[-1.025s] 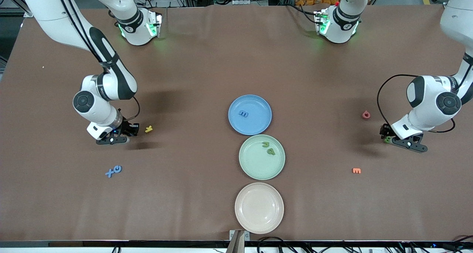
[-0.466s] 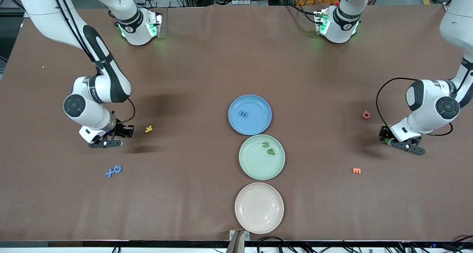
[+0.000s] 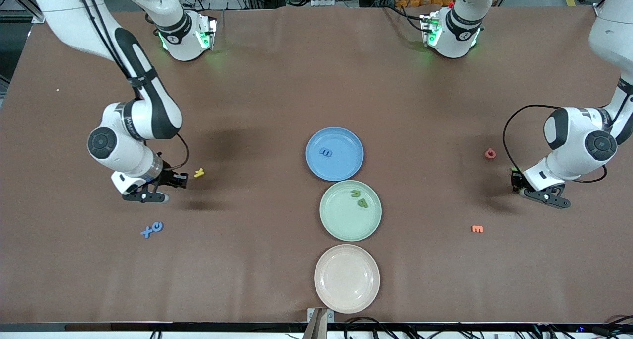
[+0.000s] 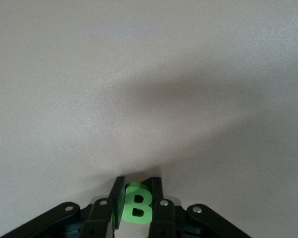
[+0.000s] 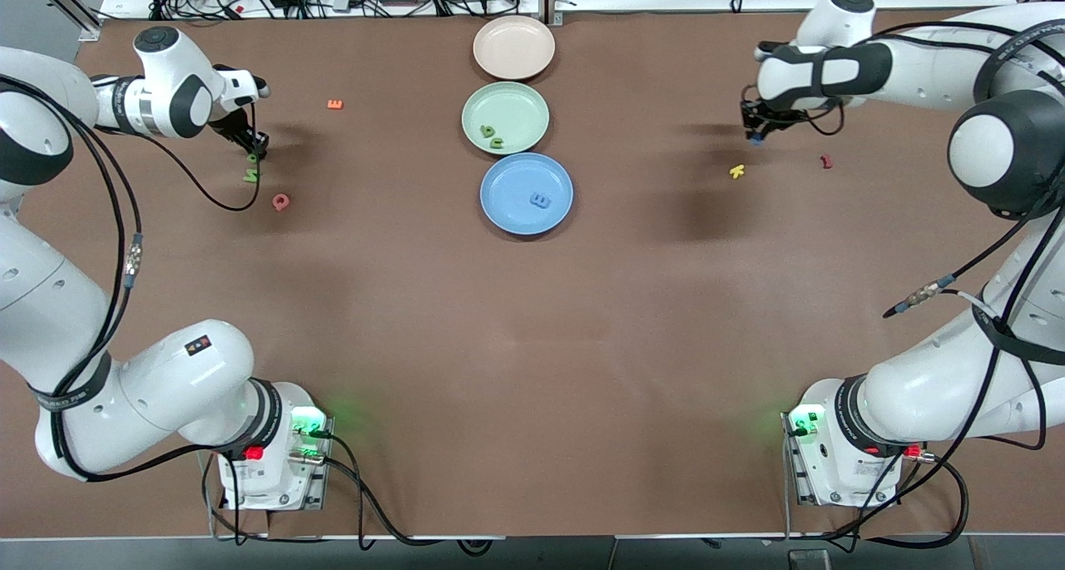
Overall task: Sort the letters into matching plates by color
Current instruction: 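Carry the blue a to the blue plate while the left gripper grasps B, then release the a on the blue plate while the left gripper drops B on green plate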
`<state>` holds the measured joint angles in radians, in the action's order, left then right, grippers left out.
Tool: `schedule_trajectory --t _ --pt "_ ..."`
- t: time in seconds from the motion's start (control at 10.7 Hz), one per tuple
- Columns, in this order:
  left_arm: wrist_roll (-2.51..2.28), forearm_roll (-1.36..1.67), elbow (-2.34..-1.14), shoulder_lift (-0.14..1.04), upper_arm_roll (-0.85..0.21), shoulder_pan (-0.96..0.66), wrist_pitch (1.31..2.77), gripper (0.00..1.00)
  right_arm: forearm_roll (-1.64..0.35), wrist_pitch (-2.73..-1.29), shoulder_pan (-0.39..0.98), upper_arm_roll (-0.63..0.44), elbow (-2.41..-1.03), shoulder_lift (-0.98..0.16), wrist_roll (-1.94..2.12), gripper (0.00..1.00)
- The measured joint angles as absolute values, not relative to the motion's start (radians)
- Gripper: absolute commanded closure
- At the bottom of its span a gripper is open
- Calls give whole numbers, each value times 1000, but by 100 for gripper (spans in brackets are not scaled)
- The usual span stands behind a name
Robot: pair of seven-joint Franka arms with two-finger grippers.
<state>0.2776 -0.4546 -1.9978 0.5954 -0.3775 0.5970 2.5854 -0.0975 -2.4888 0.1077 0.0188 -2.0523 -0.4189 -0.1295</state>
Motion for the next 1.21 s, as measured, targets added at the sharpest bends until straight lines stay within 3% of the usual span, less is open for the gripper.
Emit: schedule_trajectory --t 0.28,0.75,1.21 --pt "278 -451 -1996 596 -378 598 2584 100 -177 -2458 243 23 -2002 -417 -298 78" --pt "278 -450 -1970 602 -377 598 2546 100 -180 -2396 516 28 -1944 -435 -685 78" --pt "229 -314 -1862 578 -421 531 2406 100 -180 -2366 693 27 -1784 -553 -870 78"
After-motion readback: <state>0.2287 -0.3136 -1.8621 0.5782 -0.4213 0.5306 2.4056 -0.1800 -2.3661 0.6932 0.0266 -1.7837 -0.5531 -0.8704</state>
